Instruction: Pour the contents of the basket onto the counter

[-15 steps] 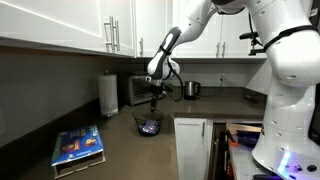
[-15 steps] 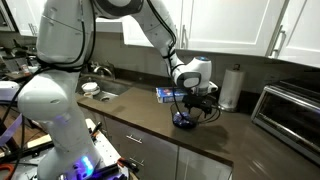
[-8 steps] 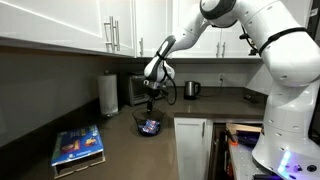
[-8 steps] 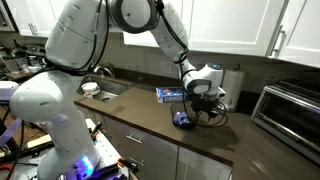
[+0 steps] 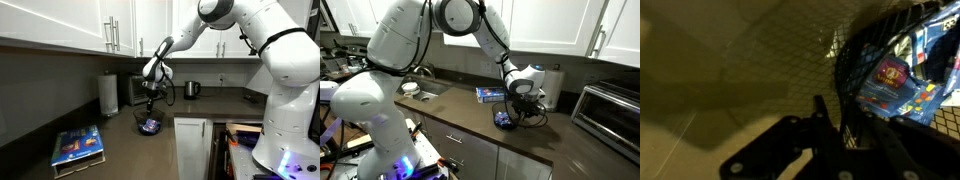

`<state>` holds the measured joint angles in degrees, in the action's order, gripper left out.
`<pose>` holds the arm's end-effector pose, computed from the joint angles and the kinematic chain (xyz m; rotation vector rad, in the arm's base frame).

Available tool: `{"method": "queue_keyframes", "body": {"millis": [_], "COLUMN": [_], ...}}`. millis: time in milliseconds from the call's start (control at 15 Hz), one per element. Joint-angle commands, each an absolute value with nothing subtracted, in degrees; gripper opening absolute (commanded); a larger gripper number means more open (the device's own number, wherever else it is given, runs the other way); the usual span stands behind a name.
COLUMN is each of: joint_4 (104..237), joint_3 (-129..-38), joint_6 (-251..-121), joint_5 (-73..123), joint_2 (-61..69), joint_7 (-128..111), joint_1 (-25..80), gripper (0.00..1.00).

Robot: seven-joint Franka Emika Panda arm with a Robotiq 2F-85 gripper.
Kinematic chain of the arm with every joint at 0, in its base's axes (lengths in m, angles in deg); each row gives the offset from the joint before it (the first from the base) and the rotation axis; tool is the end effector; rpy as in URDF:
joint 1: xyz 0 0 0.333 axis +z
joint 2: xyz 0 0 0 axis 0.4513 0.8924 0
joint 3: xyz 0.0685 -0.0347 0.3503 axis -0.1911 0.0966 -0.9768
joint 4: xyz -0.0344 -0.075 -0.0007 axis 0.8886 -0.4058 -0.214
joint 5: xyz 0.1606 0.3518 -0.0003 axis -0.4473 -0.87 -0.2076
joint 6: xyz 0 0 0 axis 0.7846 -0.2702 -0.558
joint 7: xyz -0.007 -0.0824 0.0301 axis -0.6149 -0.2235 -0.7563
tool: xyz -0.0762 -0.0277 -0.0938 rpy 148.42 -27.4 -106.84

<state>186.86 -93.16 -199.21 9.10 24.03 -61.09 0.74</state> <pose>0.6130 -0.2383 0.1925 -2.9866 -0.3962 -0.2158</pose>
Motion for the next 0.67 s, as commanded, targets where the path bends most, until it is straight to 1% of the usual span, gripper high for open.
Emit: {"method": "queue_keyframes", "body": {"millis": [0,133,267,600], "joint_4": [189.7,192.1,195.3,206.3], "joint_3": [-91.4,-90.7,-89.8,-87.0], "joint_6": [-198.3,-198.7,-199.8,-207.4], "joint_5": [9.9,10.4,11.0,14.1], "joint_2": [21.6,20.0,17.7,10.5], "joint_7": [-59.1,-58.2,-57.2,-53.3], "joint_1": [2.4,3.3,4.3,8.4], "gripper": [0.03,0.01,0.05,0.05]}}
